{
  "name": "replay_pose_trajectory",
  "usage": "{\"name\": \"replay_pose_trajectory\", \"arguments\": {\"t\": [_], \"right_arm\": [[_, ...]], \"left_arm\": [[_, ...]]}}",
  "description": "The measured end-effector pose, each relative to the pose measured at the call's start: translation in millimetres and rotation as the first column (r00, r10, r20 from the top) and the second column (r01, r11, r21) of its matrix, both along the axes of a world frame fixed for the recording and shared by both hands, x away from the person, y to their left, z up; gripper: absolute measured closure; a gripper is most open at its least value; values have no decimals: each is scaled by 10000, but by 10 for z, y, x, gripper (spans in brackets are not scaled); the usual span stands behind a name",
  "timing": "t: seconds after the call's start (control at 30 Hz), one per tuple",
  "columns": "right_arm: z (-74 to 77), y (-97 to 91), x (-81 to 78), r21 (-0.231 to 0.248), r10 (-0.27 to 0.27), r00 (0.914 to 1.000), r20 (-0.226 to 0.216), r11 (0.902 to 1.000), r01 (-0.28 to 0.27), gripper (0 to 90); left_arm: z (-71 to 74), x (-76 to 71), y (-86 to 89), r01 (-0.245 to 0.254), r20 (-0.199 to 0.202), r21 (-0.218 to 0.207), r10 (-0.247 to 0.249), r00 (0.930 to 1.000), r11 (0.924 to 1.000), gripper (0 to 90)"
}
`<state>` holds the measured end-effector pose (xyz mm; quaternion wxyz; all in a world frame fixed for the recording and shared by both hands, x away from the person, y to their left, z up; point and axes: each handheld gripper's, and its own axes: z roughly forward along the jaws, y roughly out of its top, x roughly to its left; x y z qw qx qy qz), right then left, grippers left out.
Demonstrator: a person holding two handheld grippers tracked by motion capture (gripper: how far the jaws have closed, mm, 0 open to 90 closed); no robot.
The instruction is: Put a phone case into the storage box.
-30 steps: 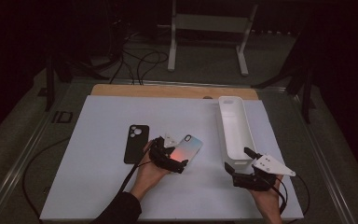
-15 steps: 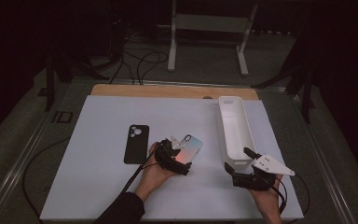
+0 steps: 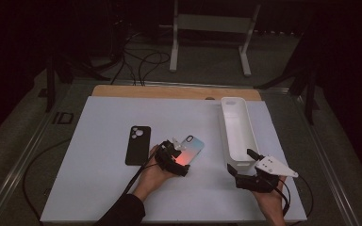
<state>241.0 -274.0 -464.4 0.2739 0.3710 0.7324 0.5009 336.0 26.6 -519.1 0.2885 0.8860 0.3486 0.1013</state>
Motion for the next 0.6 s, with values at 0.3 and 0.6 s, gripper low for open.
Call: {"name": "replay_pose_trajectory", "arguments": {"t": [0.3,0.6], "right_arm": [[1,10,2,-20,34,10000,-5,10000,-34,95],[5,38,1,-82,135,9999,-10,9999,-135,95]], "left_arm": [[59,70,-63,229,-623,788,-180,9979,9966,144],[57,65,-53,347,-508,705,-312,9982,9969,157]]}}
